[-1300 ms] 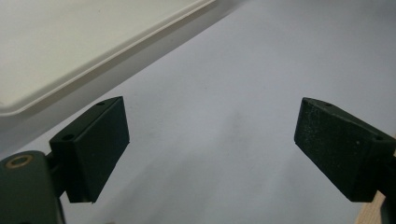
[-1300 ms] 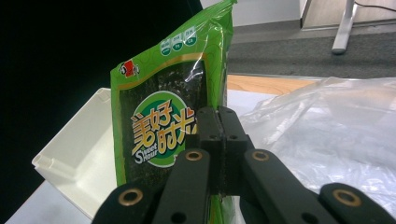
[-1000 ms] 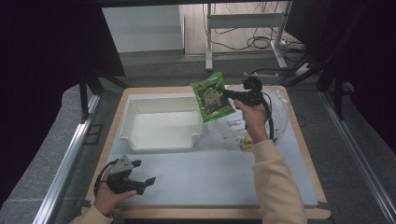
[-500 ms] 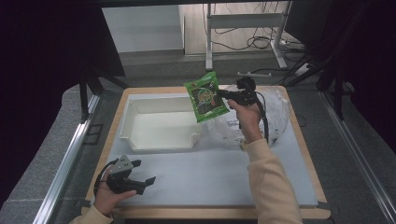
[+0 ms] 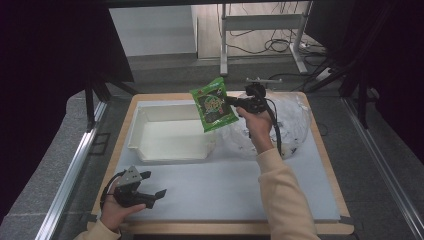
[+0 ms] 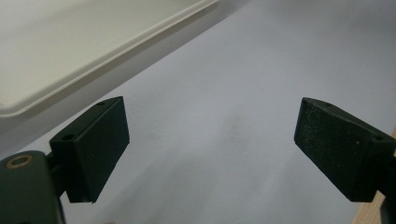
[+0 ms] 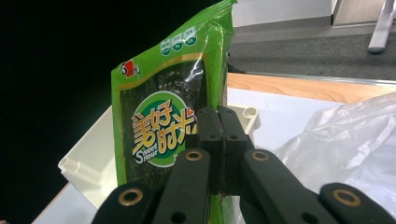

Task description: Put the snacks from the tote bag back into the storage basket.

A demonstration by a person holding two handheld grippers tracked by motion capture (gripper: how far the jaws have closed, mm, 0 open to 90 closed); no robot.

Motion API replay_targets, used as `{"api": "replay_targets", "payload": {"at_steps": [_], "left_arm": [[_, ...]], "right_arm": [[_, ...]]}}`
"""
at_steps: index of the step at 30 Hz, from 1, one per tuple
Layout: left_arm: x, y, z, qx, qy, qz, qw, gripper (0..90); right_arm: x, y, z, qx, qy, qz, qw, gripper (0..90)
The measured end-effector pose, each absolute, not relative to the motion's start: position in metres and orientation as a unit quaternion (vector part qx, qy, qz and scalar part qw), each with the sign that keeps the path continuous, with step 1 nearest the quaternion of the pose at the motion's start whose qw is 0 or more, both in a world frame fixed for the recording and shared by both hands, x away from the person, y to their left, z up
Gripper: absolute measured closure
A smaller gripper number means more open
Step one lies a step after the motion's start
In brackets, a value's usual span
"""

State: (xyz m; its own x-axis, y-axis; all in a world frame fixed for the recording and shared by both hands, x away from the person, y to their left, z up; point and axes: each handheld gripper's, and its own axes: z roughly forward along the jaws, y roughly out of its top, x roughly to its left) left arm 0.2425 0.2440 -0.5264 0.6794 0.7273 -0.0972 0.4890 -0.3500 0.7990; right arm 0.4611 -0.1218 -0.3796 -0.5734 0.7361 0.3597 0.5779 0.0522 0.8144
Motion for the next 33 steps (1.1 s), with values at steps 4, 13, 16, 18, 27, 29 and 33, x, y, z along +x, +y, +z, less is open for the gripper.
{"api": "replay_targets", "payload": {"at_steps": [4,13,16,18,27,29,33], "left_arm": [[0.242,0.244,-0.526,0.809,0.375,0.139,0.43,10.3],[0.243,0.244,-0.526,0.809,0.375,0.139,0.43,10.4],[0.243,0.245,-0.526,0.809,0.375,0.138,0.431,10.4],[0.242,0.245,-0.526,0.809,0.374,0.138,0.431,10.4],[0.242,0.245,-0.526,0.809,0.373,0.139,0.432,10.4],[0.242,0.245,-0.526,0.81,0.373,0.138,0.431,10.4],[0.242,0.244,-0.527,0.81,0.373,0.139,0.431,10.4]], "right_arm": [[0.461,-0.119,-0.379,0.454,0.719,0.52,0.075,90.0],[0.461,-0.107,-0.385,0.449,0.722,0.523,0.068,90.0],[0.461,-0.102,-0.388,0.447,0.724,0.521,0.063,90.0],[0.461,-0.098,-0.391,0.446,0.725,0.521,0.062,90.0],[0.463,-0.086,-0.397,0.443,0.726,0.522,0.055,90.0],[0.463,-0.085,-0.398,0.444,0.726,0.523,0.053,90.0],[0.463,-0.084,-0.398,0.445,0.724,0.524,0.053,90.0]]}}
